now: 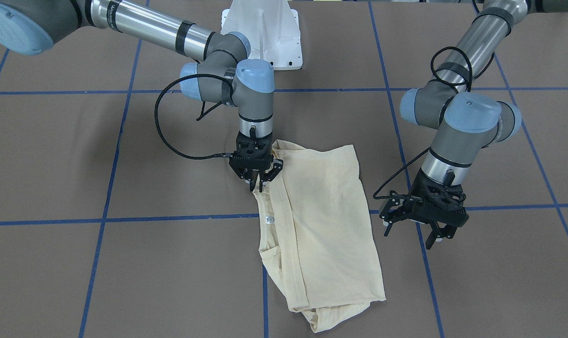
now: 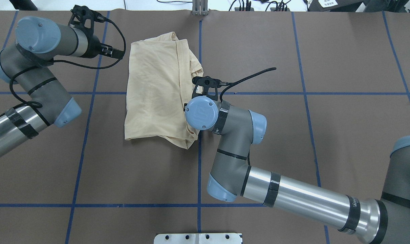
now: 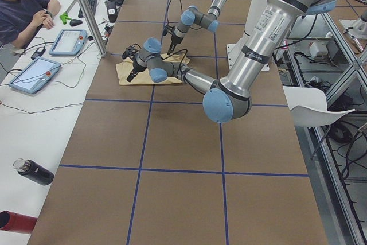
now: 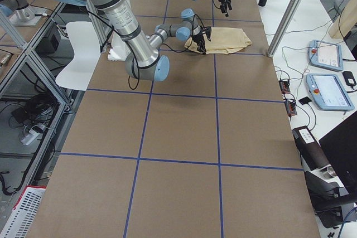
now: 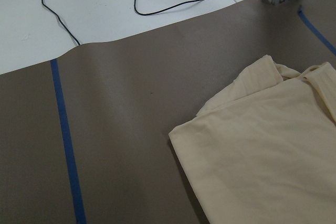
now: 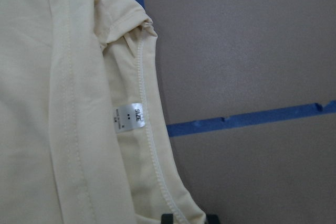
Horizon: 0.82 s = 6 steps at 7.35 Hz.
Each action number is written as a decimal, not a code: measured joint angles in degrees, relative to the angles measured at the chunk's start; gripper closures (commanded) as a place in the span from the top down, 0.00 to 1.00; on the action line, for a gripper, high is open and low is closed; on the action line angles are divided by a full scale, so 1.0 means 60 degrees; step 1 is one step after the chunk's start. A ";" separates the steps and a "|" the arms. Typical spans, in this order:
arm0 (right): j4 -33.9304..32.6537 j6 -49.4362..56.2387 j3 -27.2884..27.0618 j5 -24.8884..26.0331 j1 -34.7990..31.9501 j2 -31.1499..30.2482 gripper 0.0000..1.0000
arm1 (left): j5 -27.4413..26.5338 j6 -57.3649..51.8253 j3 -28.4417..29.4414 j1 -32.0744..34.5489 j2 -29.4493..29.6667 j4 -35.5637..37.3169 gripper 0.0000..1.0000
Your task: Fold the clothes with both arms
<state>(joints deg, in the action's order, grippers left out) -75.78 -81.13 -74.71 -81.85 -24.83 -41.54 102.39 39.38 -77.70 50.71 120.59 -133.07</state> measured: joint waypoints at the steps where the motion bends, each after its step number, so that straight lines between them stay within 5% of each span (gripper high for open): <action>1: -0.0007 0.0015 -0.0009 0.0001 0.0001 0.0032 0.00 | 0.0000 0.0000 0.0000 0.0000 0.0000 0.0000 1.00; 3: -0.0127 0.0050 -0.0459 -0.0062 -0.0014 -0.0154 0.00 | 0.0000 0.0000 -0.0002 0.0000 0.0000 0.0000 1.00; 6: -0.0535 0.0057 -0.3421 -0.0038 0.0262 -0.2498 0.00 | 0.0000 0.0003 -0.0035 0.0000 0.0000 -0.0009 1.00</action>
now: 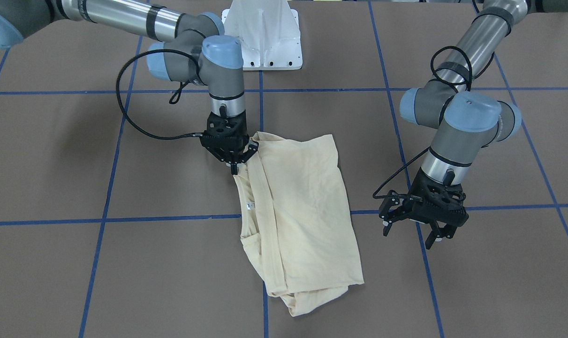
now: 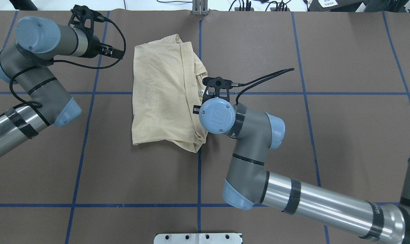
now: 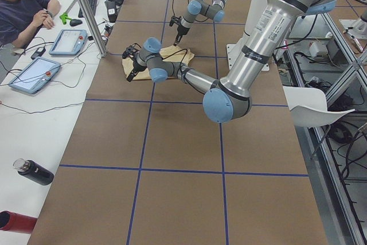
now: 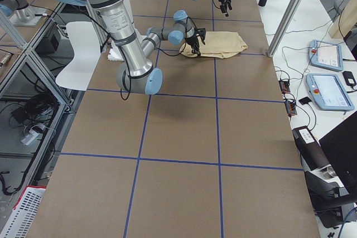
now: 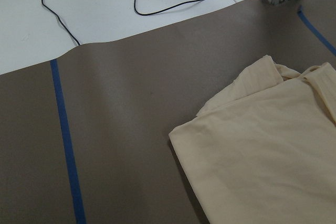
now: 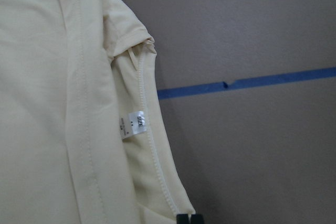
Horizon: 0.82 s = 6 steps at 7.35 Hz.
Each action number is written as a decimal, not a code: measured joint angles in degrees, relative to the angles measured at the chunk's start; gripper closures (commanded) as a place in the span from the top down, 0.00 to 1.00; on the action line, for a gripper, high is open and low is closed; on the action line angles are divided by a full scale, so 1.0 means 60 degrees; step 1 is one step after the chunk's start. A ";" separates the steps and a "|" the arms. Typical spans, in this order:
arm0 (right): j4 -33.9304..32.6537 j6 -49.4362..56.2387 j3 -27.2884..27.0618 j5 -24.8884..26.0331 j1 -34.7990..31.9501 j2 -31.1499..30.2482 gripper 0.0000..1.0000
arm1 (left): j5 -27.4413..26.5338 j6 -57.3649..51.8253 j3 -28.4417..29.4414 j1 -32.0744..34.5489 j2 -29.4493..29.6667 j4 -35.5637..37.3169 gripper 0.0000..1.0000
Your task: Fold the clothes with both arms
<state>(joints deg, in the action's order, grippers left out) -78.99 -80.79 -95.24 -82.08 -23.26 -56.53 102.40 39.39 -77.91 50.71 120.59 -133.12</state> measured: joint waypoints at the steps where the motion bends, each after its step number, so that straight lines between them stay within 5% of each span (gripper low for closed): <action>1: -0.0032 -0.0030 -0.0742 0.0115 0.0256 -0.0662 0.00 | 0.0000 0.0007 -0.0004 0.0000 0.0000 -0.0003 1.00; 2: -0.0043 -0.0077 -0.1088 0.0289 0.0500 -0.0983 0.94 | 0.0000 0.0010 -0.0012 0.0000 0.0000 -0.0004 1.00; 6: -0.0447 0.0311 -0.1110 0.0558 0.0650 -0.0663 1.00 | 0.0038 0.0012 -0.0050 -0.0013 -0.0046 -0.0002 1.00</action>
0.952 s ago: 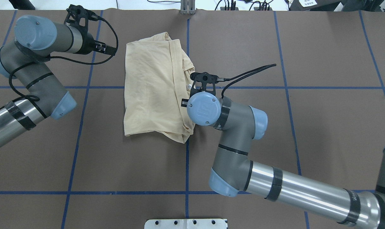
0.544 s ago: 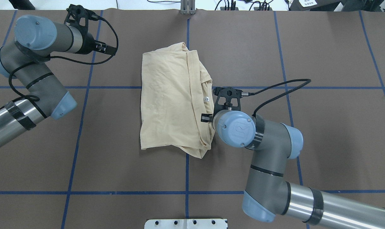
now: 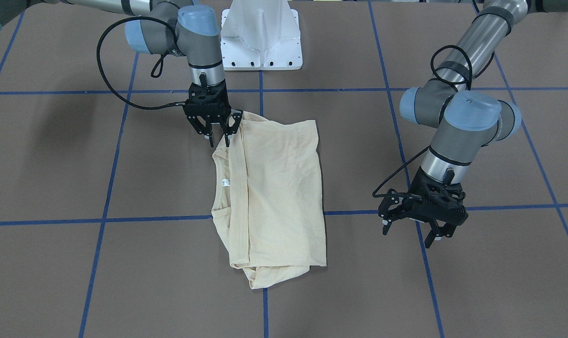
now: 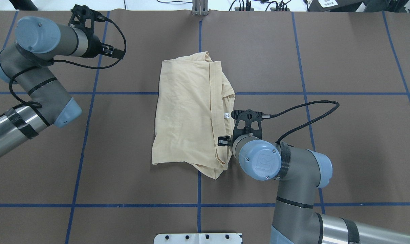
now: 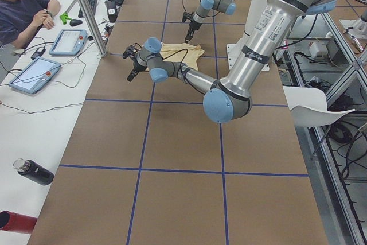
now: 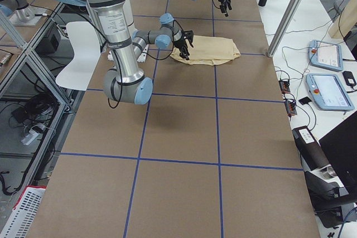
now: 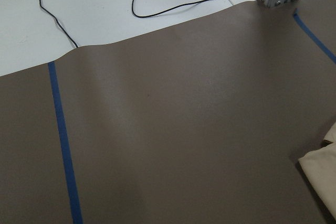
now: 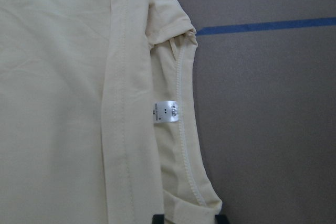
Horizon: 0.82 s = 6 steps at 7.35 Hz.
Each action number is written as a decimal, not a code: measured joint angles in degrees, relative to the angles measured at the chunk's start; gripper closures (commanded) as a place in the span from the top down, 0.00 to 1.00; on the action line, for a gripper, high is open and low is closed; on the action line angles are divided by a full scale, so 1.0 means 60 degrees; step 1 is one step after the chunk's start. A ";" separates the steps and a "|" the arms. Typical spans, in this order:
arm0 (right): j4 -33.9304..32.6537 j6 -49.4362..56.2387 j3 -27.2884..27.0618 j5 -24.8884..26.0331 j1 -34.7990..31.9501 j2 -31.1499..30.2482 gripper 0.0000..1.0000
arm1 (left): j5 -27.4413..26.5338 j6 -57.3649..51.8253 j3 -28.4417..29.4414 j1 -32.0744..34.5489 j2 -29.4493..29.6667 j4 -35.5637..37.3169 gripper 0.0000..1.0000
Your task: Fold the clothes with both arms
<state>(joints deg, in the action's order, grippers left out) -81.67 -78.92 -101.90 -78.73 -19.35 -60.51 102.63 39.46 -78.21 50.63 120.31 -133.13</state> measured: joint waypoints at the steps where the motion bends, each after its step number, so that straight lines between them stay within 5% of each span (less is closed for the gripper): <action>1: -0.0692 0.0241 0.0278 -0.0115 -0.0179 0.0629 1.00 | 0.0012 0.0000 -0.0007 -0.0001 -0.0016 0.0000 1.00; 6: -0.2194 0.1014 0.2944 -0.0835 -0.0692 0.2753 1.00 | 0.0027 0.0000 -0.0041 -0.0001 -0.0027 -0.0003 1.00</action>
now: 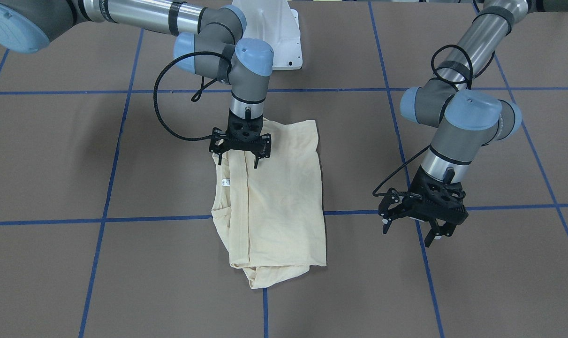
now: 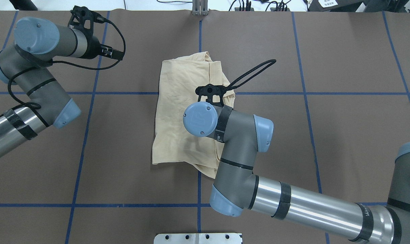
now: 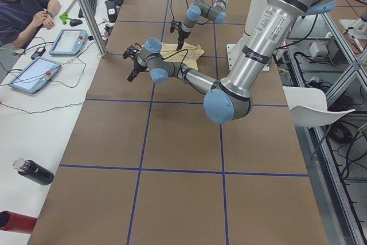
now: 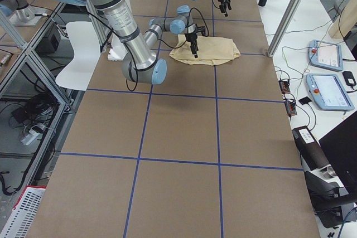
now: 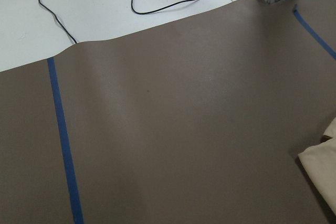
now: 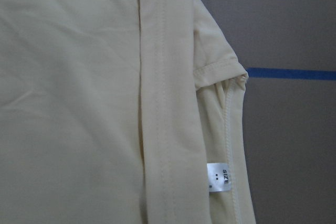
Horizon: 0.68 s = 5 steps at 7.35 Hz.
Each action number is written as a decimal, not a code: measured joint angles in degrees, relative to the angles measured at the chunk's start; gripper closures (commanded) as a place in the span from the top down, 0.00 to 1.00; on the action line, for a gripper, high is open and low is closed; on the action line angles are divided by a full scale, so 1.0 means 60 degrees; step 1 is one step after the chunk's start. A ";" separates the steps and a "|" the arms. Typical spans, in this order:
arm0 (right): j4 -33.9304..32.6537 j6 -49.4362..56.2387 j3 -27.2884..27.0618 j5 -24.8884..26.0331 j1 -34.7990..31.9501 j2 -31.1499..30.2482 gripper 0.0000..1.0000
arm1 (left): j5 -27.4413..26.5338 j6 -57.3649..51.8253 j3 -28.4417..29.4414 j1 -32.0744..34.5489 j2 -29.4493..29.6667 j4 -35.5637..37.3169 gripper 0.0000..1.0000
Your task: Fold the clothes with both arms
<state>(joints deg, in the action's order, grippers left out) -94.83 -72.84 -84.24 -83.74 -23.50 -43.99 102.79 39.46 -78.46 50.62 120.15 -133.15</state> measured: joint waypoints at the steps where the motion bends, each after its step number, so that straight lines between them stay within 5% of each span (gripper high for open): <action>1: -0.0172 0.0109 0.0119 -0.0021 -0.0014 0.0044 1.00 | 0.0001 0.0000 -0.0024 0.0000 -0.0021 -0.0001 1.00; 5: -0.0610 0.0336 0.0297 -0.0033 -0.0048 0.0133 1.00 | 0.0087 0.0000 -0.0244 0.0000 -0.0228 -0.0001 1.00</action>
<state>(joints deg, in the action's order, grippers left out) -98.50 -70.82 -82.46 -83.93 -23.79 -43.19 103.31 39.46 -79.92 50.63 118.78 -133.15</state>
